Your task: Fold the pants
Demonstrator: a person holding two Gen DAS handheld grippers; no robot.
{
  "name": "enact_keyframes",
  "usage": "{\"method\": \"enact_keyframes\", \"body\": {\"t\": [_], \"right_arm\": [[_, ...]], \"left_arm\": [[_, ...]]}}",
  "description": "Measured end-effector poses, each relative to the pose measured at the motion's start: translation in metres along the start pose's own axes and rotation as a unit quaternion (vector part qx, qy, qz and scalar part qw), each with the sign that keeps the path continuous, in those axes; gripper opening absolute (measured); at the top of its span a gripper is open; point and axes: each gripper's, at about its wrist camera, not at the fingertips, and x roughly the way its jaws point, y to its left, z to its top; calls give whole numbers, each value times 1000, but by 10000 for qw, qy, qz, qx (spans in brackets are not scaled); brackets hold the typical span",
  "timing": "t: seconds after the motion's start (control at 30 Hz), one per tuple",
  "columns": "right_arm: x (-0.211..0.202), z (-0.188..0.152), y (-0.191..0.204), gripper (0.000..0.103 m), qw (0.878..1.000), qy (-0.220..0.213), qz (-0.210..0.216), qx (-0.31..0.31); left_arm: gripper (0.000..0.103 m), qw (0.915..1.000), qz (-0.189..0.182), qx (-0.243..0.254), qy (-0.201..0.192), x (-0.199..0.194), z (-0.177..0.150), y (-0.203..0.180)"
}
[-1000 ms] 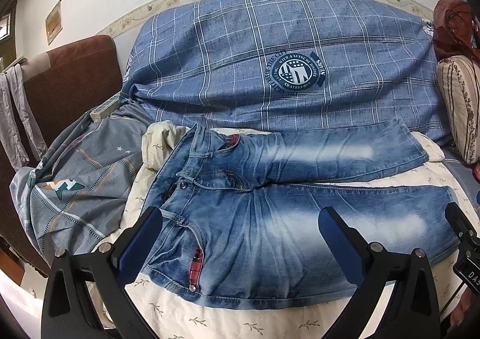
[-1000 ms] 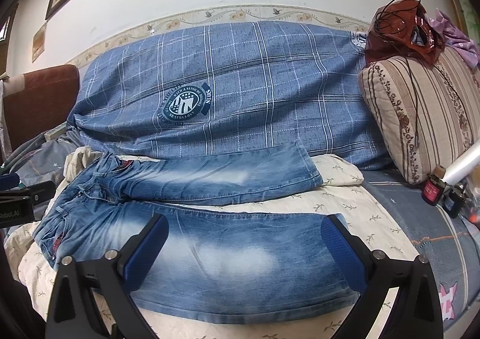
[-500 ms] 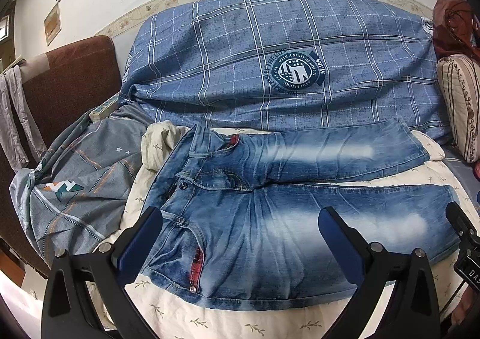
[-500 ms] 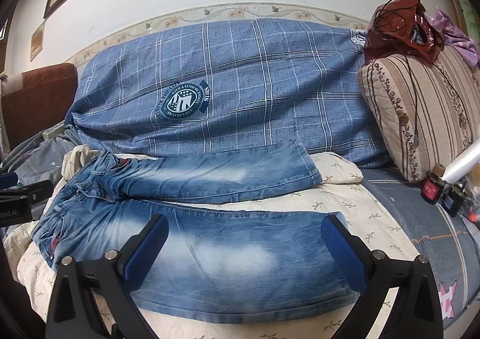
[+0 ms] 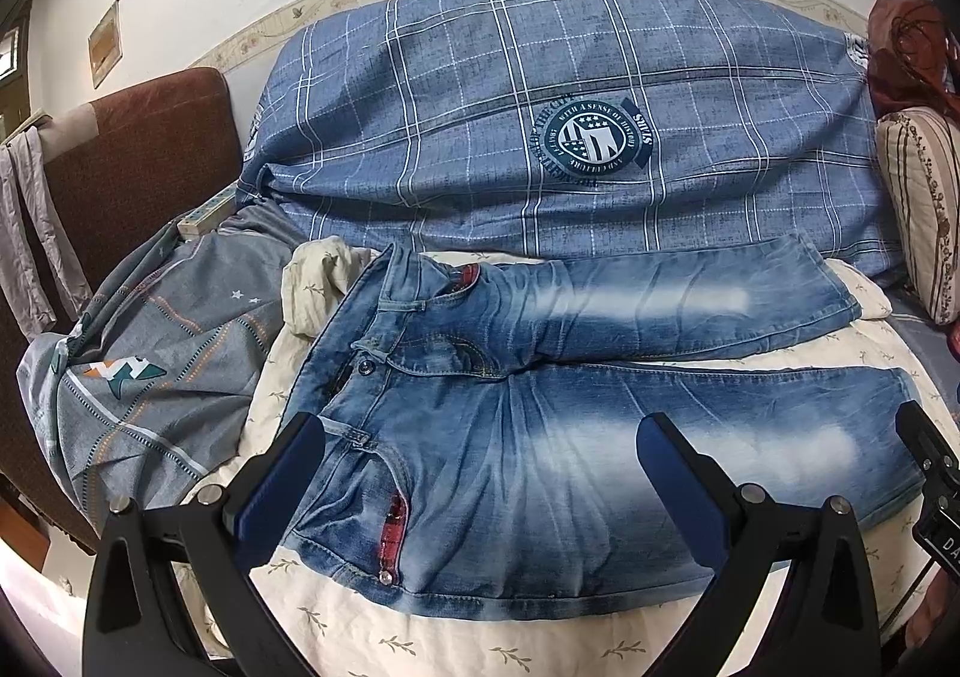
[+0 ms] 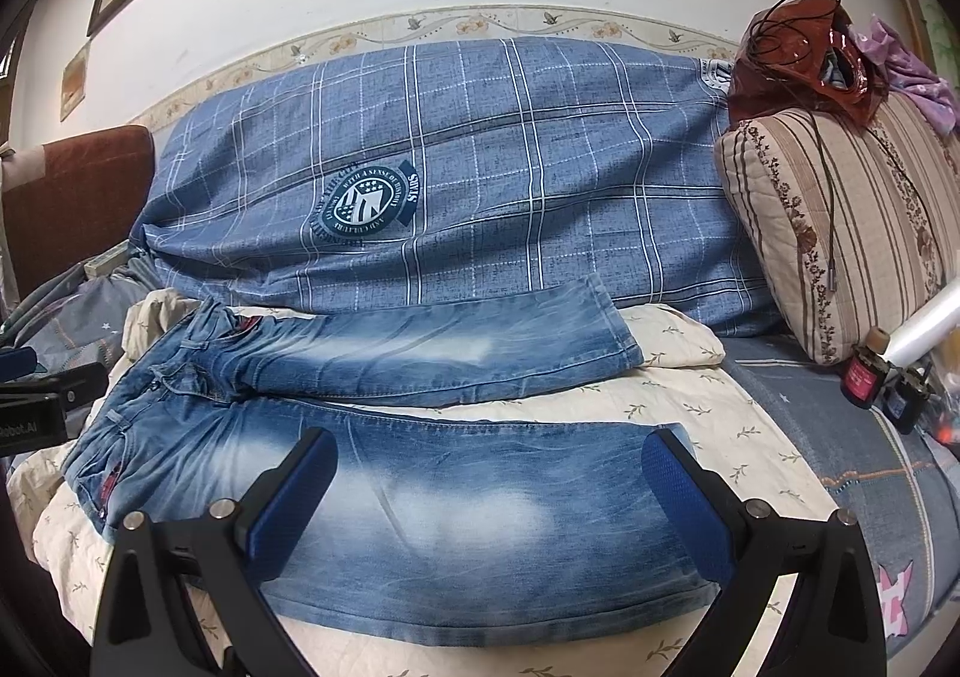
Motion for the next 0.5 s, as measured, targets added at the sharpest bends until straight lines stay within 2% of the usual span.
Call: {"method": "enact_keyframes", "body": {"t": [0.5], "right_arm": [[4,-2,4,103,9999,54,-44,-78]], "left_arm": [[103,10000,-13,-6,18,6,-1,0]]}}
